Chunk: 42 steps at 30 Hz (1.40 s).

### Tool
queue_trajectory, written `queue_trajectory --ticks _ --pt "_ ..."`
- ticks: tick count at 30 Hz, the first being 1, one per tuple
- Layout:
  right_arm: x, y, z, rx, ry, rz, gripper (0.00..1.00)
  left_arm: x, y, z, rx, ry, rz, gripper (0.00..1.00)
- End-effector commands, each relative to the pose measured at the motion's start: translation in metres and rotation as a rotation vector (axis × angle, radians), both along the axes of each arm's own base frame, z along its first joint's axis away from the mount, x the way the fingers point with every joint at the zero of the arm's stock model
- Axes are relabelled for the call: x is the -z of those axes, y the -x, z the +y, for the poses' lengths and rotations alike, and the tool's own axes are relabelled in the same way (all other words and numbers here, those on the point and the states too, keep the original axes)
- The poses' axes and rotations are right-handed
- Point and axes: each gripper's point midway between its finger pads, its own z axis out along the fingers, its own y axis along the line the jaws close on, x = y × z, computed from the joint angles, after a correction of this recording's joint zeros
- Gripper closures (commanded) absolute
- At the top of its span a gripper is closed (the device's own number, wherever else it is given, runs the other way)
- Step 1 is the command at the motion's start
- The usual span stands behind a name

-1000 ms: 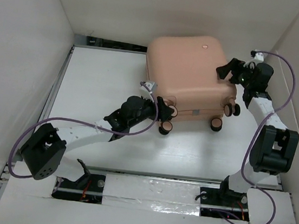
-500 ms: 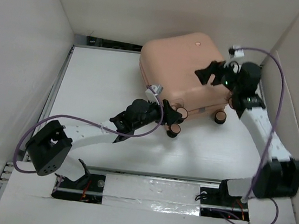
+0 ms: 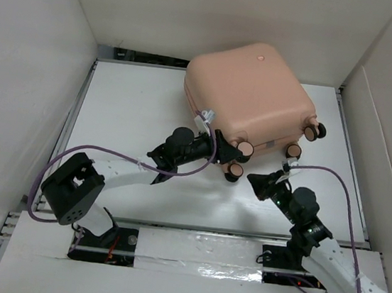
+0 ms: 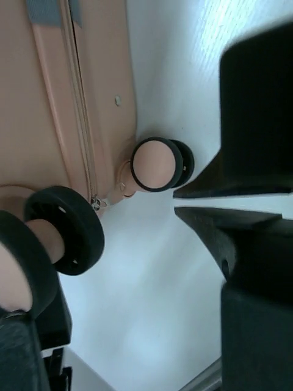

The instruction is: Pack the luggage

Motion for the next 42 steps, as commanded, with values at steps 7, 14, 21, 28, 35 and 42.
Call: queue_trajectory --ticks 7,14,21,28,35,42 --pt "-0.020 -0.031 0.033 0.112 0.005 -0.082 0.51 -0.074 0.030 -0.019 0.200 0.216 -0.204 1.00" --pt "-0.013 -0.056 0.037 0.212 0.035 -0.099 0.52 -0.077 0.032 -0.018 0.207 0.222 -0.207 1.00" --pt "-0.012 -0.068 0.016 0.357 0.033 -0.122 0.54 -0.078 0.033 -0.016 0.203 0.218 -0.207 1.00" --pt "-0.016 -0.071 0.033 0.297 0.011 -0.140 0.61 -0.066 0.023 -0.004 0.111 0.150 -0.204 1.00" --pt "-0.015 -0.074 0.039 0.288 -0.002 -0.132 0.82 -0.051 0.006 0.032 -0.080 -0.008 -0.216 0.37" --pt "-0.005 -0.072 0.039 0.288 -0.017 -0.115 1.00 -0.026 0.012 0.030 -0.017 -0.089 -0.153 0.38"
